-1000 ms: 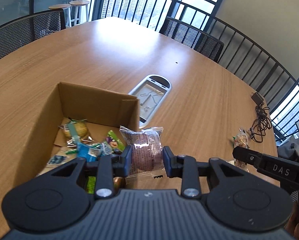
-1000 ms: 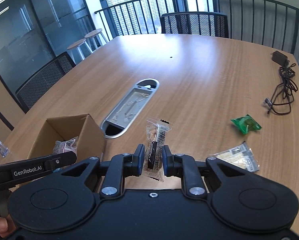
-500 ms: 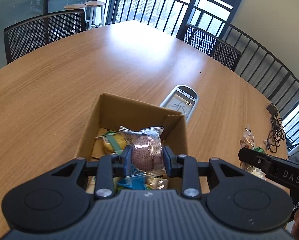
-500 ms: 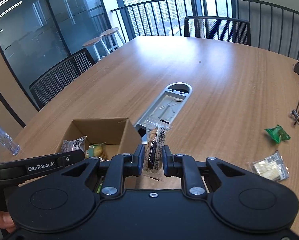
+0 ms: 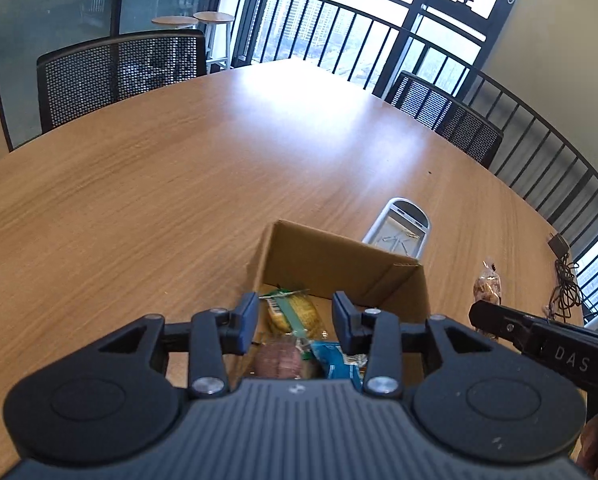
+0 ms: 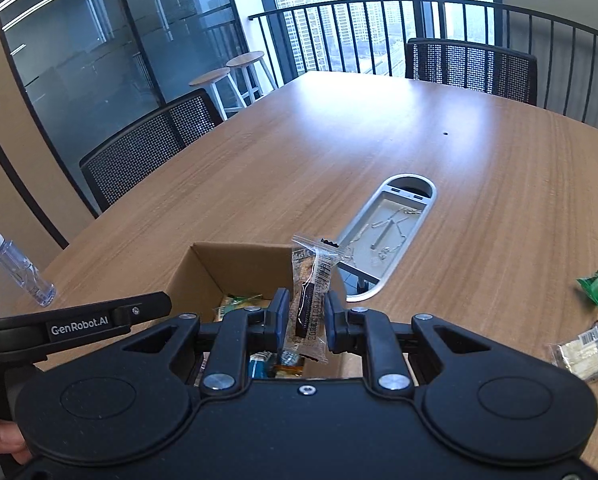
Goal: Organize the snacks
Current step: 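Lower both snacks into the box and open both tools, then move both open tools back over the bread pack and green candy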
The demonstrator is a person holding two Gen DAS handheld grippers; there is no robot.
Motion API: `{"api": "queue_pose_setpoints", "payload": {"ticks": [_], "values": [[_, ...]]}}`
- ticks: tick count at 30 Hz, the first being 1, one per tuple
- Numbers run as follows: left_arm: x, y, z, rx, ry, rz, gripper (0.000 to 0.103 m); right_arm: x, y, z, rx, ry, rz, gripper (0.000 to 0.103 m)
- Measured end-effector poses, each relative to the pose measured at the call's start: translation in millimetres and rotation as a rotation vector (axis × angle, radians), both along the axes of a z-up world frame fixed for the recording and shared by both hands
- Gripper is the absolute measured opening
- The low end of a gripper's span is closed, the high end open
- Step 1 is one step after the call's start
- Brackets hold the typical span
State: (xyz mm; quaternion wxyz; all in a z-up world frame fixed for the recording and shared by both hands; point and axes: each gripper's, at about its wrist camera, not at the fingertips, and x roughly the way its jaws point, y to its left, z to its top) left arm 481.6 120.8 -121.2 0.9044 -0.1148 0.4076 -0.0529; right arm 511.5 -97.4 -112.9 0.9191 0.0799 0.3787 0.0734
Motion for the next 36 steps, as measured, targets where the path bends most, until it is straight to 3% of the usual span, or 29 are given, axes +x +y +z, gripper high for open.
{"api": "queue_pose_setpoints", "payload": {"ticks": [6, 10, 14, 19, 21, 28, 36], "values": [[-7, 20, 2, 0.006, 0.011, 0.032, 0.054, 9, 14, 3, -0.013, -0.008, 0.021, 0.021], [-10, 27, 1, 0.008, 0.021, 0.040, 0.062, 7, 17, 2, -0.012, -0.012, 0.019, 0.050], [-13, 30, -1, 0.003, 0.033, 0.043, 0.082, 0, 13, -3, -0.003, 0.005, 0.005, 0.050], [-16, 24, -4, -0.009, 0.037, 0.039, 0.093, -12, -1, -7, -0.001, 0.013, -0.030, 0.058], [-18, 18, -4, -0.010, 0.030, 0.034, 0.103, -17, -9, -7, -0.002, 0.014, -0.043, 0.061], [-23, -16, 0, -0.016, -0.002, -0.021, 0.103, -38, -42, -7, -0.010, -0.003, -0.104, 0.084], [-35, -58, 7, -0.010, -0.024, -0.054, 0.103, -60, -81, -9, -0.018, -0.011, -0.131, 0.098]]}}
